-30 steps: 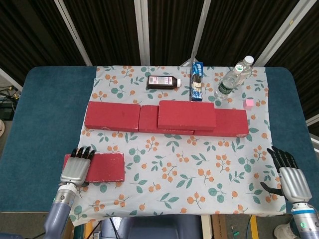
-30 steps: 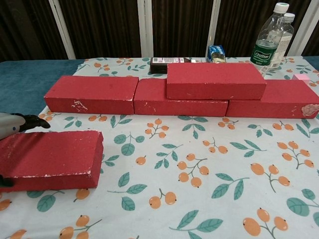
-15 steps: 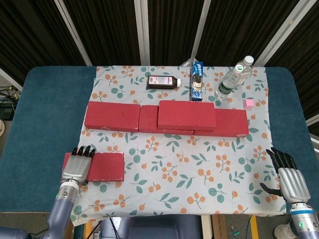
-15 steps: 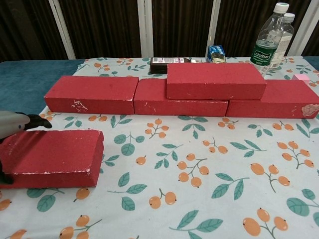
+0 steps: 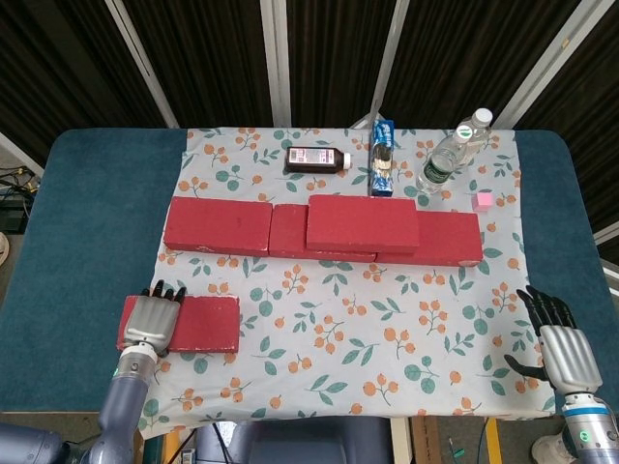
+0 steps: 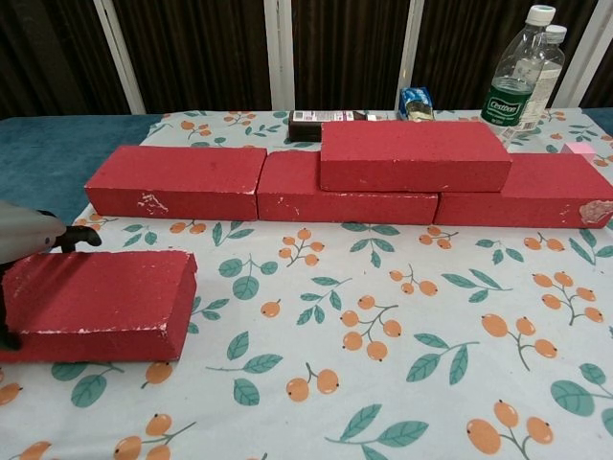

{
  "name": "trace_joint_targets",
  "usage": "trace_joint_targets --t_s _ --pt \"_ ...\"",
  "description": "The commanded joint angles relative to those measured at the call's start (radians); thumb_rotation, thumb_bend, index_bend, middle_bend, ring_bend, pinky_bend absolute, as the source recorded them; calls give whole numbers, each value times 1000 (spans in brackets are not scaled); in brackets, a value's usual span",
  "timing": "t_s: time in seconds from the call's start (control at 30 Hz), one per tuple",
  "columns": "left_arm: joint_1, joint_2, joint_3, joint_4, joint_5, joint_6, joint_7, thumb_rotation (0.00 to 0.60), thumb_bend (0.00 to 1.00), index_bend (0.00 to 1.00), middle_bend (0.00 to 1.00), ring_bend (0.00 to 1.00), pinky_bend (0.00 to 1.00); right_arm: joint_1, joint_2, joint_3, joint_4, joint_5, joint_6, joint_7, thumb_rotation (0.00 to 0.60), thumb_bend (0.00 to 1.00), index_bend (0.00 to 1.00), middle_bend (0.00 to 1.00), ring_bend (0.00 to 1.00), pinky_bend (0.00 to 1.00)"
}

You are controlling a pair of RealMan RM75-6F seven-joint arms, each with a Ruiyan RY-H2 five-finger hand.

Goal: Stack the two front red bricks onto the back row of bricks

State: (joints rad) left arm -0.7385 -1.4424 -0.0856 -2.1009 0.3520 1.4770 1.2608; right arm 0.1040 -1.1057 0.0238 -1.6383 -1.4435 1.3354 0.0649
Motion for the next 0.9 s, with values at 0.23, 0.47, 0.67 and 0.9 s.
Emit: trace_joint_targets --t_s 0.23,0.47,0.67,0.9 --pt "-35 19 -18 -5 40 14 -24 600 0 238 478 271 340 3 -8 1 3 -1 -1 -7 600 235 0 0 0 0" --pt "-69 81 -49 -43 37 -16 -36 600 0 296 517 318 345 4 -14 0 -1 -3 -1 -17 600 235 0 0 0 0" --pt "-103 146 -117 -88 56 -53 -77 600 0 314 517 318 343 6 -23 3 1 6 -5 -30 600 235 0 0 0 0" --pt "-230 254 -283 -26 -106 -265 -123 600 0 309 504 318 325 10 -32 12 9 40 -19 -59 600 235 0 0 0 0"
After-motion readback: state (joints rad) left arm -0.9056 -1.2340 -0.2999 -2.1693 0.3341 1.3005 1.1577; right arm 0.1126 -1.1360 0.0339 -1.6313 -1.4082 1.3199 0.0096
